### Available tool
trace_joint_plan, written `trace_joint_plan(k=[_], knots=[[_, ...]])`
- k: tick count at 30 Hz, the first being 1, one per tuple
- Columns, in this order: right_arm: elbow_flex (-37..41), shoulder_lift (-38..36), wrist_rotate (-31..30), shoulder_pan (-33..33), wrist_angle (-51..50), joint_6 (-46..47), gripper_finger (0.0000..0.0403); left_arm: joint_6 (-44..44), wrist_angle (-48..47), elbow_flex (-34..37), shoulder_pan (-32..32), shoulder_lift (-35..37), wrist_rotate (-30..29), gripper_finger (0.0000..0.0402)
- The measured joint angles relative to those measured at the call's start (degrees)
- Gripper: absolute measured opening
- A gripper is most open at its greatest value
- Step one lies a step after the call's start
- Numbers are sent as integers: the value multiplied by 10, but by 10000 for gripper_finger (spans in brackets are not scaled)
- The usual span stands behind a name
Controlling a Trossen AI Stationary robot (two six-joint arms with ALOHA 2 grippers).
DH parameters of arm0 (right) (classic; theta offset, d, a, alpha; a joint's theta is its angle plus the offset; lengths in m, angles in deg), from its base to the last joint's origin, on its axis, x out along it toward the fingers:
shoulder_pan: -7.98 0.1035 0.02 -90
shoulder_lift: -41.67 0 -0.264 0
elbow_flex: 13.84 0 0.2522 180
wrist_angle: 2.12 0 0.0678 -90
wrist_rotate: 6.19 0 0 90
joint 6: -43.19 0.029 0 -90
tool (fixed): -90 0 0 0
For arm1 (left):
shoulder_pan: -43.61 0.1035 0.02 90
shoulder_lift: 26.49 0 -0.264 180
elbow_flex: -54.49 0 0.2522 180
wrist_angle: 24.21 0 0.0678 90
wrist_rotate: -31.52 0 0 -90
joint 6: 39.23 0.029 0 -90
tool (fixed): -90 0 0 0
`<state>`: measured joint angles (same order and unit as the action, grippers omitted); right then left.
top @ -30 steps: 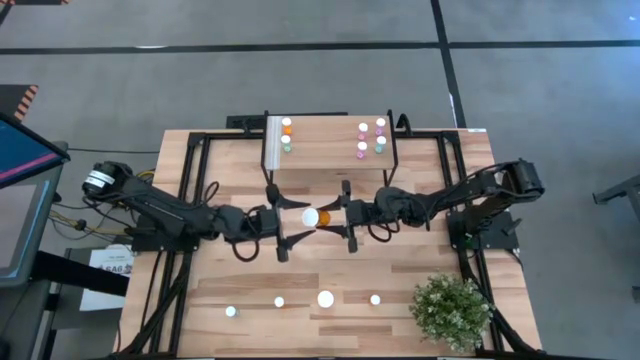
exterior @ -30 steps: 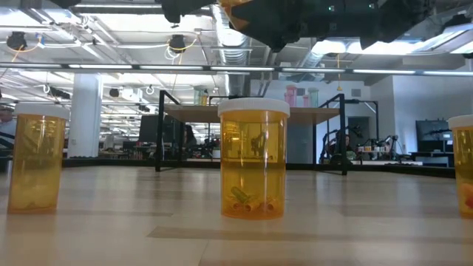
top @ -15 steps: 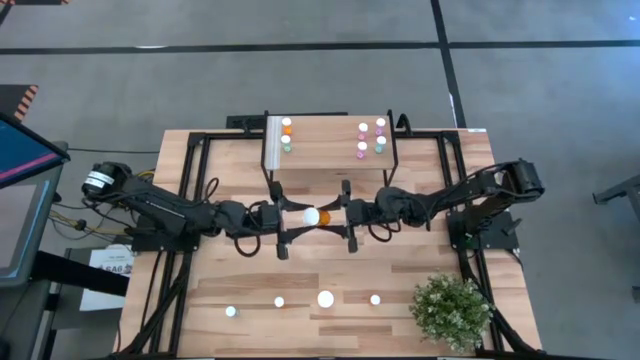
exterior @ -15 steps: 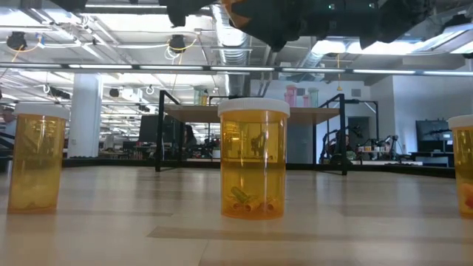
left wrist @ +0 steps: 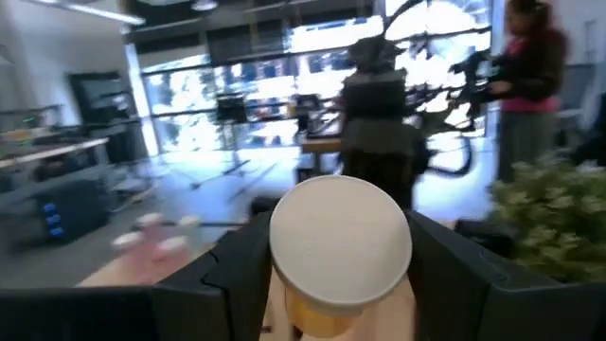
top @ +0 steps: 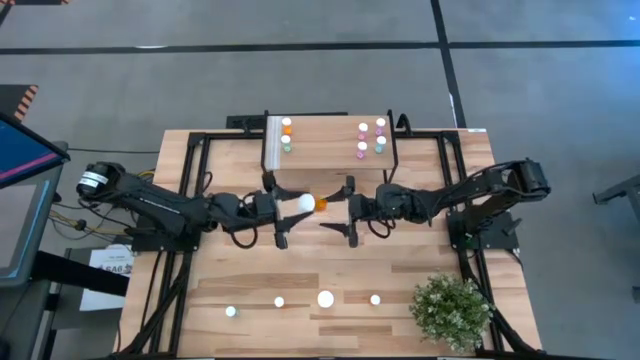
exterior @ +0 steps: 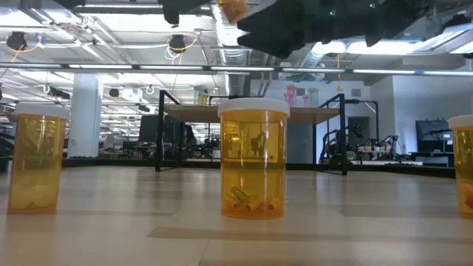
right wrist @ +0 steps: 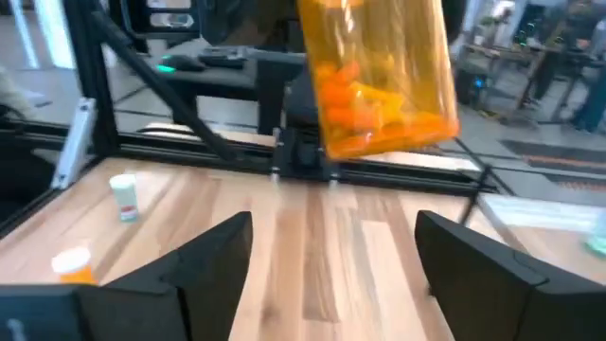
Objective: Pick and place medicine bottles onto shelf by color
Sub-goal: Put the top large orange pill bottle on the shelf
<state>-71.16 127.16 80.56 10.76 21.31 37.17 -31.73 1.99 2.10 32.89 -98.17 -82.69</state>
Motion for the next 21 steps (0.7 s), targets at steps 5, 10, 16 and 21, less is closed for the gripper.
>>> trace_joint_plan(k=[5,10,16,21], knots=[[-1,-67,-49,-3,-136,13,321,6,-20,0,39,24,-43,189],[-1,-129,-61,-3,-223,37,313,-32,-171,-65,117,31,-25,190],[-1,-167,-61,11,-266,60,311,-58,-299,-161,216,-11,17,190],[-1,-170,-61,25,-269,62,311,-71,-355,-221,283,-51,61,190]])
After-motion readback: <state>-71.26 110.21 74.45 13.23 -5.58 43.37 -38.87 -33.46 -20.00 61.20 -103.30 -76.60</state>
